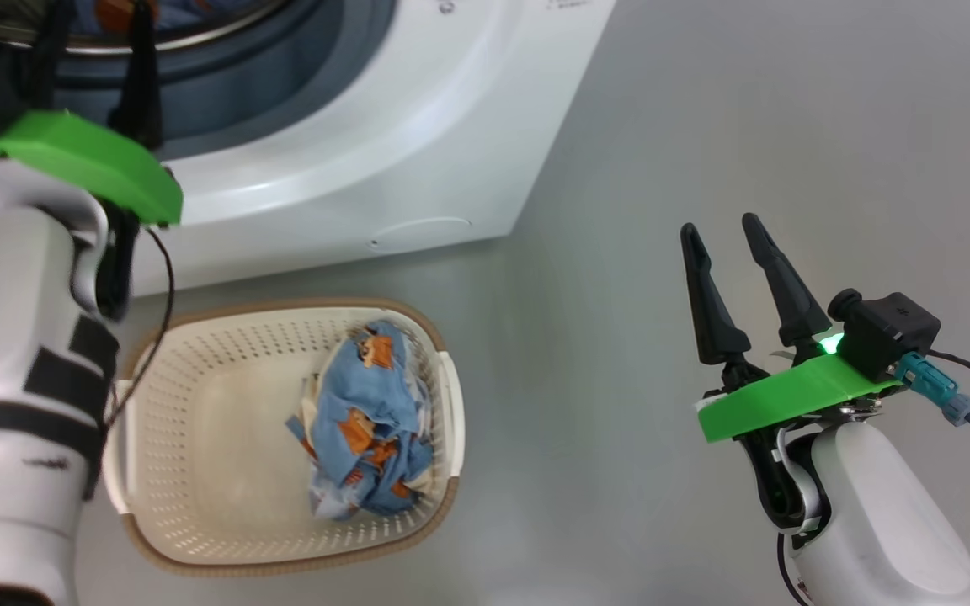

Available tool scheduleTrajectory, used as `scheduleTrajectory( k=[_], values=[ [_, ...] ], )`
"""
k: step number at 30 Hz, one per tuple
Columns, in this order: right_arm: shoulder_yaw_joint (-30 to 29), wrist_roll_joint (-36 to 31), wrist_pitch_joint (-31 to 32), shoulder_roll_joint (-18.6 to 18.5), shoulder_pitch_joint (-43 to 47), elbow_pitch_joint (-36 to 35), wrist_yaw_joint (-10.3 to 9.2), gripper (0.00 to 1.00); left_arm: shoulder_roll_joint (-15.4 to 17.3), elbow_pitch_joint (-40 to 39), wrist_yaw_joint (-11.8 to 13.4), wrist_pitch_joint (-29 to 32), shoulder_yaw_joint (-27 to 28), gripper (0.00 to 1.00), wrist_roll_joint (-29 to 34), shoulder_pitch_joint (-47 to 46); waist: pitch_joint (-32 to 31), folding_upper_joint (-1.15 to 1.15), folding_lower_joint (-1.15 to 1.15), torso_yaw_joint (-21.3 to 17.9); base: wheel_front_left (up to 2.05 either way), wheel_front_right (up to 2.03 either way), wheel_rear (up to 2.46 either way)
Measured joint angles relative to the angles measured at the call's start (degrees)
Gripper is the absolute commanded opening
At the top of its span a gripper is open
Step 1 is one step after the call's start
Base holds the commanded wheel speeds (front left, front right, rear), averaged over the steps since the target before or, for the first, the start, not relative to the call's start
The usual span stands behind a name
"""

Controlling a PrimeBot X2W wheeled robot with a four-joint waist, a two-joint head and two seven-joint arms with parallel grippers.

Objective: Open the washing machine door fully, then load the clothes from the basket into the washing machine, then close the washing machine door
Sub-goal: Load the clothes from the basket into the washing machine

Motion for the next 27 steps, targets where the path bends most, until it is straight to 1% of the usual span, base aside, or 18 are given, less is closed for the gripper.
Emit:
scheduleTrajectory(
  k=[11, 27],
  values=[
    [-2.12, -0.29, 0.00, -0.16, 2.44, 1.67, 0.00, 1.00, -0.35, -12.91, 0.35, 0.00, 3.99, 1.00, 2.74, 15.36, -6.33, 0.00, 0.00, 4.14, 0.00, 0.00, 0.00],
    [-1.69, -0.21, 0.00, -2.83, 6.14, 2.81, 0.00, 1.00, -1.71, -24.46, 0.88, 0.00, 9.04, 1.00, 4.41, 34.57, -15.59, 0.00, 0.00, 8.16, 0.00, 0.00, 0.00]
  ],
)
